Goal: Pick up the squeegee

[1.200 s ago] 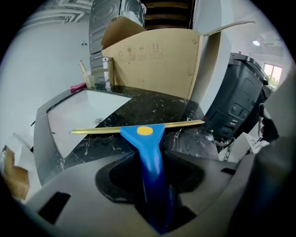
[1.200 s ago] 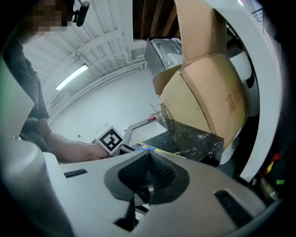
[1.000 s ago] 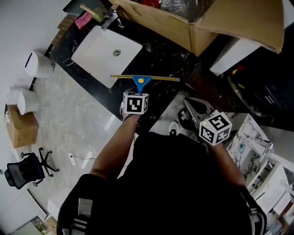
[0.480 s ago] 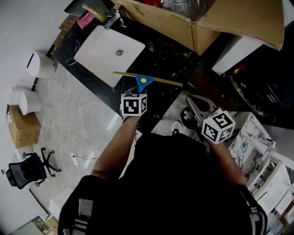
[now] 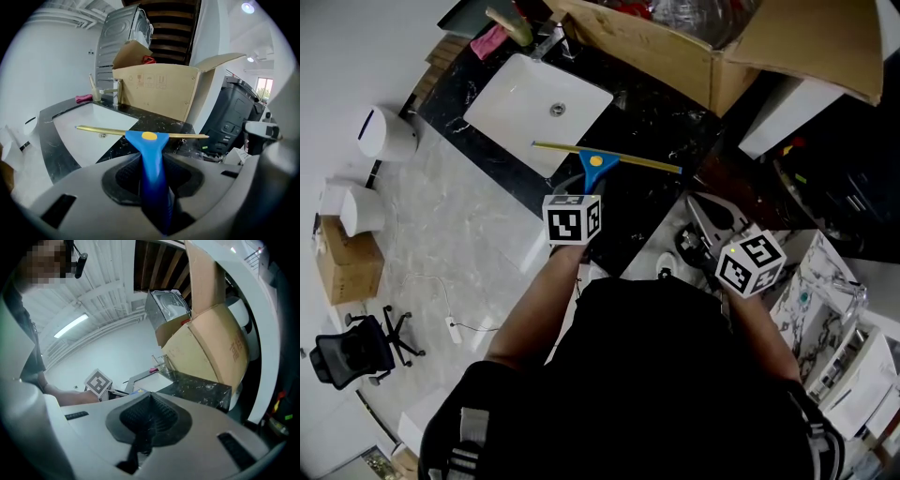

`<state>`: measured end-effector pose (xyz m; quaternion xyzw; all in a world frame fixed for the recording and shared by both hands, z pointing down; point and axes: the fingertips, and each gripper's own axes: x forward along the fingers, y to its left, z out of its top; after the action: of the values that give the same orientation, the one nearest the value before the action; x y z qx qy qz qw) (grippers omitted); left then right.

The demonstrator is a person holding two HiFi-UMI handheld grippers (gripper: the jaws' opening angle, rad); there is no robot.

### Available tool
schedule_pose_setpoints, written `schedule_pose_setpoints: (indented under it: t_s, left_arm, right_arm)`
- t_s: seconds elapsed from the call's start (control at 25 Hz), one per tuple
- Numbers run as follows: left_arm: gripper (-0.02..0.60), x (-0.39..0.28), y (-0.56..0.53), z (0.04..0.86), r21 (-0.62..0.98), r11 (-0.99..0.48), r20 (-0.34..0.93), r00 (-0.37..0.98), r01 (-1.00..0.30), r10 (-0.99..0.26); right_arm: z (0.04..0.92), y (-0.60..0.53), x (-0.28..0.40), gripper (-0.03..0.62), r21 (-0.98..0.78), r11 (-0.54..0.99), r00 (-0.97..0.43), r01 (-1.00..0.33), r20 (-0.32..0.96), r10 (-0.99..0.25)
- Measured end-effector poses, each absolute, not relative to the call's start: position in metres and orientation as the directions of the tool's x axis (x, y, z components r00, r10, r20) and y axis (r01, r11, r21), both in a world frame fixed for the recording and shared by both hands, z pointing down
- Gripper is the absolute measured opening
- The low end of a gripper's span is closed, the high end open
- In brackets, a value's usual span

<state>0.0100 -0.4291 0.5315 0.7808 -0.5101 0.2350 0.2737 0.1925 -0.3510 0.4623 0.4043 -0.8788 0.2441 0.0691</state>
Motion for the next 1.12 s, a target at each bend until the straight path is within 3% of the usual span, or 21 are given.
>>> schedule_pose_setpoints:
  t_s: [0.32, 0.52, 1.12]
  left_arm:
    - [0.143, -0.022, -0.426, 0.495, 0.248, -0.317, 0.570, 0.403, -0.915, -0.716]
    - [0.143, -0.045, -0.420, 0.467, 0.272, -0.321, 0.513, 0.418, -0.907, -0.750]
    - [0.143, -0.098, -0.388, 0.412, 0.349, -0.315, 0.374, 0.439, -0.883, -0.817]
  right_arm:
    - [0.452, -0.358, 0.173, 0.009, -0.358, 0.544, -0.641, -0.759, 0.268, -0.719]
    - [0.447, -0.363, 0.162, 0.009, -0.452, 0.515, -0.644, -0.729, 0.198, -0.739]
    - [0.434, -0.356, 0.129, 0.008, -0.432, 0.522, -0.649, -0.735, 0.226, -0.727]
